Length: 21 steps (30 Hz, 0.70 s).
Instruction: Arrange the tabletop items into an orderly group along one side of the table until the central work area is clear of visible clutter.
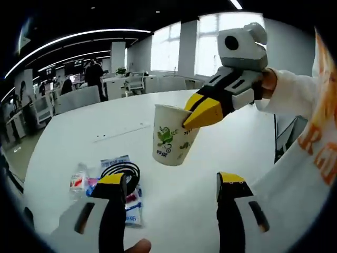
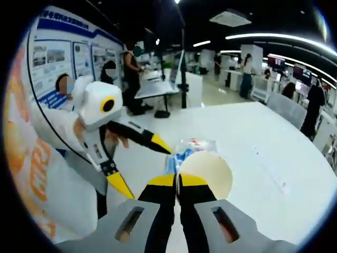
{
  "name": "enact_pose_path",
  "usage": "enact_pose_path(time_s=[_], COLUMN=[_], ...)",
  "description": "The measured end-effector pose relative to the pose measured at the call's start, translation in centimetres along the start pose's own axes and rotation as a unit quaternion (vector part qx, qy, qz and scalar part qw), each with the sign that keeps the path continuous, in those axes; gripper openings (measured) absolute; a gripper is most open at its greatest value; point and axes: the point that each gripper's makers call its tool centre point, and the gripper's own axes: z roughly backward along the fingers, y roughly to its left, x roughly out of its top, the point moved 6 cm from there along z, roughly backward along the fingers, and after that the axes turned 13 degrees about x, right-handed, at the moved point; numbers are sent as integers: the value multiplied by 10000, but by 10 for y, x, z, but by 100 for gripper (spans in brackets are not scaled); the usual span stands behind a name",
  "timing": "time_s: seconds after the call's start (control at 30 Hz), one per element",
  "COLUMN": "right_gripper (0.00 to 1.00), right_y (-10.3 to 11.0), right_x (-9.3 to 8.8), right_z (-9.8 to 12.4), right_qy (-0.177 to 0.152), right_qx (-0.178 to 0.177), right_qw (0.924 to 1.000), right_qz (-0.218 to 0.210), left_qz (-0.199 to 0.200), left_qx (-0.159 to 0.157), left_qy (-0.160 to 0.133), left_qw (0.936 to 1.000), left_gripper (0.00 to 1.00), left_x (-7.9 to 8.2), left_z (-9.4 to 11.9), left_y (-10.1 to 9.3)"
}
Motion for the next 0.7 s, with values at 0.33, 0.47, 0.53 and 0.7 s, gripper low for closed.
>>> enact_pose_path(time_s=[0.33, 0.47, 0.53, 0.7], right_gripper=[0, 0, 0, 0], right_y=[-17, -18, -18, -14], right_x=[-44, -60, -67, -80], right_z=[-26, -36, -39, -45], right_qy=[481, 538, 644, 772], right_qx=[-171, -149, -146, -105], right_qw=[9985, 9977, 9971, 9961], right_qz=[-218, -374, -375, -424], left_qz=[346, 369, 401, 475], left_qx=[274, 385, 442, 486], left_qy=[176, 188, 173, 165], left_qw=[9989, 9984, 9981, 9975], left_gripper=[71, 71, 72, 72], left_x=[-17, -17, -16, -16], left_z=[9, 10, 10, 10], left_y=[16, 25, 29, 34])
